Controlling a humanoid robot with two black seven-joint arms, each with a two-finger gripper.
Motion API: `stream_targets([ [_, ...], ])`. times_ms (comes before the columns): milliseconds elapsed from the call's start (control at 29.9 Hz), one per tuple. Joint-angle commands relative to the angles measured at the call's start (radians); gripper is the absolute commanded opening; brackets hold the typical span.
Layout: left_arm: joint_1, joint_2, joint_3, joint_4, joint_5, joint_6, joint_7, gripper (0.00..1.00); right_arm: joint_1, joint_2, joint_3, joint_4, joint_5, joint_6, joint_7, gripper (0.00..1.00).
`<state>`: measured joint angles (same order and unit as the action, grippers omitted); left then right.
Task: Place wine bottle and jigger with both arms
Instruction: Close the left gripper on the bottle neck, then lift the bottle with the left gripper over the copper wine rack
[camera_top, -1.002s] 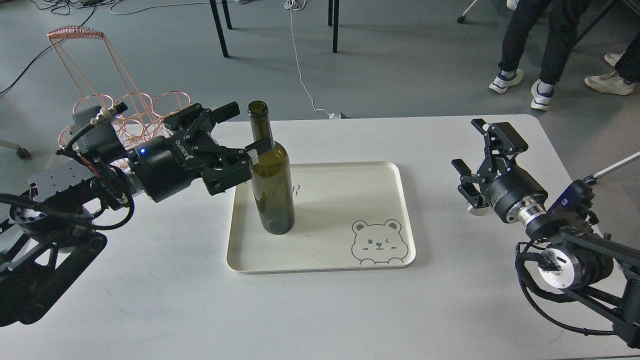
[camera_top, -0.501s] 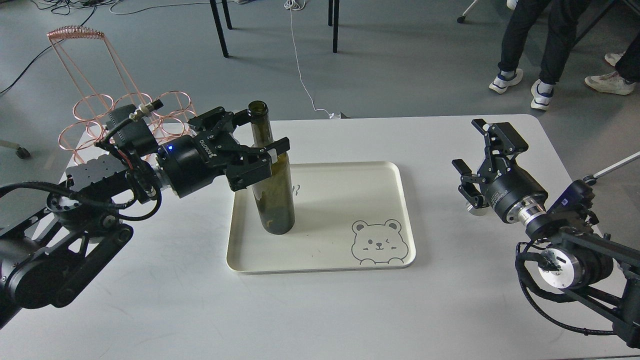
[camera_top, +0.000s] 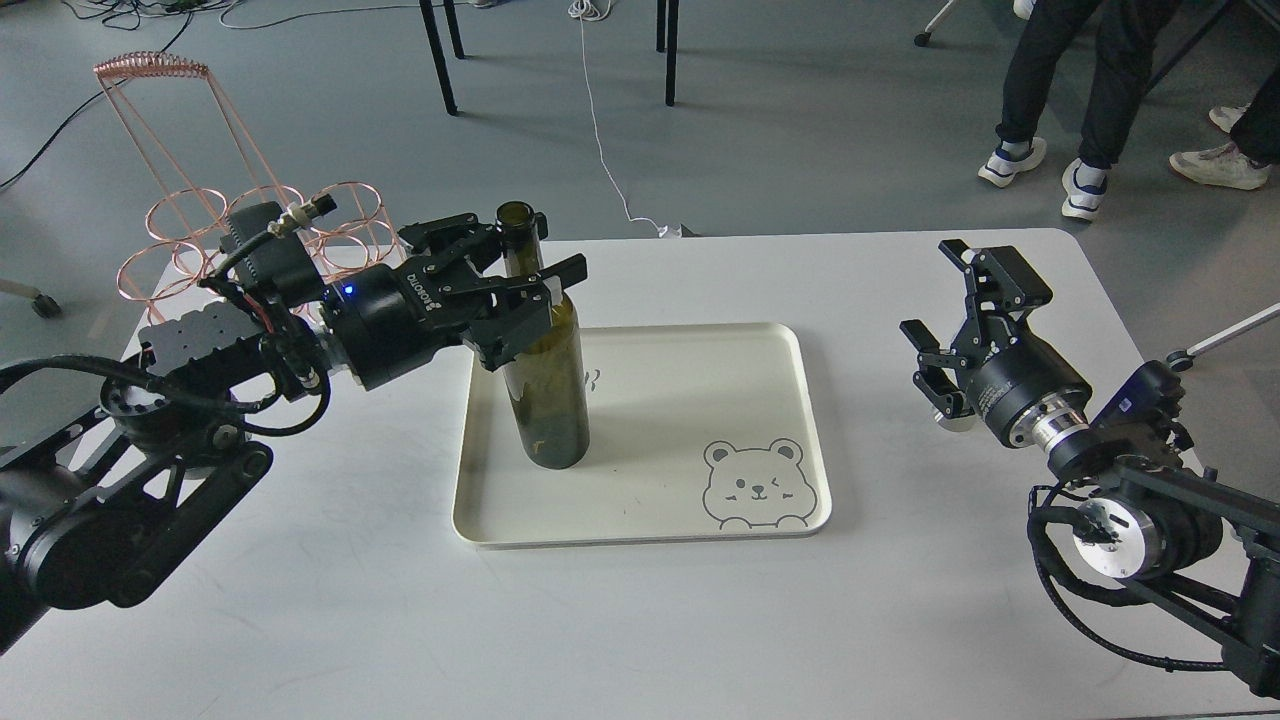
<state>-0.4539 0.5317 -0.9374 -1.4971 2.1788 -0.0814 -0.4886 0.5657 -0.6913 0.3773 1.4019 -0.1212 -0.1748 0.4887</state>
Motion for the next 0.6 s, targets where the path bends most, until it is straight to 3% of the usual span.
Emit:
stream_targets([
  [0, -0.002, 0.001, 0.002, 0.000, -0.001, 0.000, 0.000, 0.39, -0.001, 0.003, 0.000, 0.000, 0.000, 0.000, 0.000, 0.99],
  [234, -0.009, 0.001, 0.002, -0.003, -0.001, 0.003, 0.000, 0.13, -0.001, 0.003, 0.000, 0.000, 0.000, 0.000, 0.000, 0.99],
  [434, -0.066, 0.025, -0.006, -0.015, -0.005, 0.005, 0.000, 0.10, -0.001, 0.004, 0.000, 0.000, 0.000, 0.000, 0.000, 0.99],
  [568, -0.207, 0.134, 0.000, -0.003, -0.040, -0.009, 0.000, 0.11, -0.001, 0.004, 0.000, 0.000, 0.000, -0.002, 0.000, 0.99],
])
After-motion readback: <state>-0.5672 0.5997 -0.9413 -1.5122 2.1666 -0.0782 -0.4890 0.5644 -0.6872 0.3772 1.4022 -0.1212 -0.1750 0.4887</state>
